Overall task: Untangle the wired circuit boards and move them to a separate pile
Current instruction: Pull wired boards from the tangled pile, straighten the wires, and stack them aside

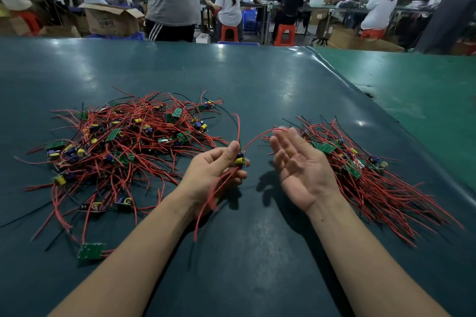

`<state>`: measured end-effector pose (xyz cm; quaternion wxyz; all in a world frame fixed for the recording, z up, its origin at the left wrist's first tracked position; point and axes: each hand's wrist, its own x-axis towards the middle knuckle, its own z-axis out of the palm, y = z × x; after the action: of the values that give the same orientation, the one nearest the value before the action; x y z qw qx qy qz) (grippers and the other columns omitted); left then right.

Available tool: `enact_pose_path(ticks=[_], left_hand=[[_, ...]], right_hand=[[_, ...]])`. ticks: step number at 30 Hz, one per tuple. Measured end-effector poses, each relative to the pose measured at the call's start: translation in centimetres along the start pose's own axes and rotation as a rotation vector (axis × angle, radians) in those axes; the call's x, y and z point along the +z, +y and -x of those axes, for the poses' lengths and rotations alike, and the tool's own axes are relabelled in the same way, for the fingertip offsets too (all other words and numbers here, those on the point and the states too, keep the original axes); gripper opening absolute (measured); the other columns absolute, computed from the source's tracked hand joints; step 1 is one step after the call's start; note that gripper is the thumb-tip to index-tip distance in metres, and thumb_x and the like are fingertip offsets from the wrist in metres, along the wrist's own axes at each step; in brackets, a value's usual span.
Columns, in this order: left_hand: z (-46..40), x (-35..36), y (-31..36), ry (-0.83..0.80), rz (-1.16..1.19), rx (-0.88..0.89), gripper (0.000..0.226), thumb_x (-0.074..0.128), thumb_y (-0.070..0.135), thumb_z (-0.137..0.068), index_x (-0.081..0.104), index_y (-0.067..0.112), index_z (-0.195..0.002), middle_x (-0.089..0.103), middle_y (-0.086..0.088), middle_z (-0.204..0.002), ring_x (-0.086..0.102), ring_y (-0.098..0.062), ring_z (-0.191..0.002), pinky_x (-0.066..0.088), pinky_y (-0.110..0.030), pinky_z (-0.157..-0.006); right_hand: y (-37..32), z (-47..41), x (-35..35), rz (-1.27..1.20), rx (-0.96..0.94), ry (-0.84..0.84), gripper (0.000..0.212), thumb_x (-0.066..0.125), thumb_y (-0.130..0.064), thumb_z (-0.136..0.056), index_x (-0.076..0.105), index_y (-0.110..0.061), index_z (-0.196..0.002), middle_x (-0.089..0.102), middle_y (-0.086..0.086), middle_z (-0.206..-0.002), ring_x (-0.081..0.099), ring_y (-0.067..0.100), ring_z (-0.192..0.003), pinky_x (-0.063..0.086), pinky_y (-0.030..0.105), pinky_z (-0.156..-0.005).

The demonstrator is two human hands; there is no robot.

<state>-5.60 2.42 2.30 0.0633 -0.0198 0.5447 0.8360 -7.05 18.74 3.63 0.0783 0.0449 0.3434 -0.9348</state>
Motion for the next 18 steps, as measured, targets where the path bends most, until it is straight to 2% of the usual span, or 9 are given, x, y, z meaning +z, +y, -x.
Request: enact_pose_path(ticks=[4,8,11,14,16,18], left_hand=[[0.2,0.0,0.1,-0.048,0.009,0.006,0.026,0.063,0.027,-0.079,0.066,0.005,-0.092,0.073,-0.01,-0.077,0.067,-0.013,-0.055,0.052,-0.018,-0.05],[0.3,-0.3,0.1,-0.088,0.057,-0.028,0.021,0.064,0.01,-0.081,0.068,0.005,-0.1,0.075,-0.017,-0.092,0.073,-0.021,-0.071,0.057,-0.022,-0.06],[0.3,-0.2,0.2,-0.103,0.052,-0.053,0.02,0.065,0.011,-0.079,0.067,0.002,-0.098,0.074,-0.017,-0.09,0.072,-0.022,-0.069,0.058,-0.023,-0.061],[0.3,0.0,0.2,-0.107,0.03,-0.06,0.022,0.066,0.023,-0.077,0.066,0.006,-0.09,0.073,-0.012,-0.083,0.07,-0.019,-0.067,0.056,-0.022,-0.059],[0.2,-0.2,0.1,-0.108,0.035,-0.064,0.023,0.066,0.026,-0.079,0.067,0.007,-0.091,0.071,-0.012,-0.086,0.07,-0.017,-0.068,0.056,-0.022,-0.062],[0.1,-0.3,0.0,-0.124,0.044,-0.071,0.024,0.066,0.024,-0.083,0.069,0.004,-0.096,0.07,-0.02,-0.096,0.069,-0.021,-0.072,0.056,-0.027,-0.069]], right_hand=[[0.4,-0.1,0.0,0.117,0.0,0.003,0.021,0.064,-0.029,-0.08,0.068,-0.018,-0.098,0.07,-0.002,-0.083,0.068,0.012,-0.069,0.05,0.019,-0.049],[0.0,-0.1,-0.3,0.02,-0.014,-0.057,0.025,0.062,-0.025,-0.079,0.068,-0.017,-0.102,0.073,0.001,-0.096,0.072,0.018,-0.085,0.055,0.023,-0.06],[0.0,-0.1,-0.4,0.04,-0.026,-0.127,0.027,0.06,-0.01,-0.079,0.067,-0.014,-0.105,0.074,0.004,-0.095,0.072,0.02,-0.089,0.057,0.024,-0.065],[0.6,-0.1,-0.2,0.263,-0.049,-0.151,0.04,0.046,0.016,-0.081,0.065,-0.006,-0.109,0.069,0.009,-0.099,0.068,0.024,-0.09,0.058,0.027,-0.075],[1.4,0.0,0.0,0.399,-0.038,-0.108,0.026,0.049,0.012,-0.089,0.062,-0.001,-0.108,0.068,0.012,-0.094,0.066,0.024,-0.08,0.057,0.027,-0.072],[1.9,0.0,0.1,0.43,-0.009,-0.08,0.012,0.055,-0.004,-0.095,0.063,0.001,-0.103,0.069,0.016,-0.09,0.067,0.021,-0.071,0.059,0.026,-0.065]])
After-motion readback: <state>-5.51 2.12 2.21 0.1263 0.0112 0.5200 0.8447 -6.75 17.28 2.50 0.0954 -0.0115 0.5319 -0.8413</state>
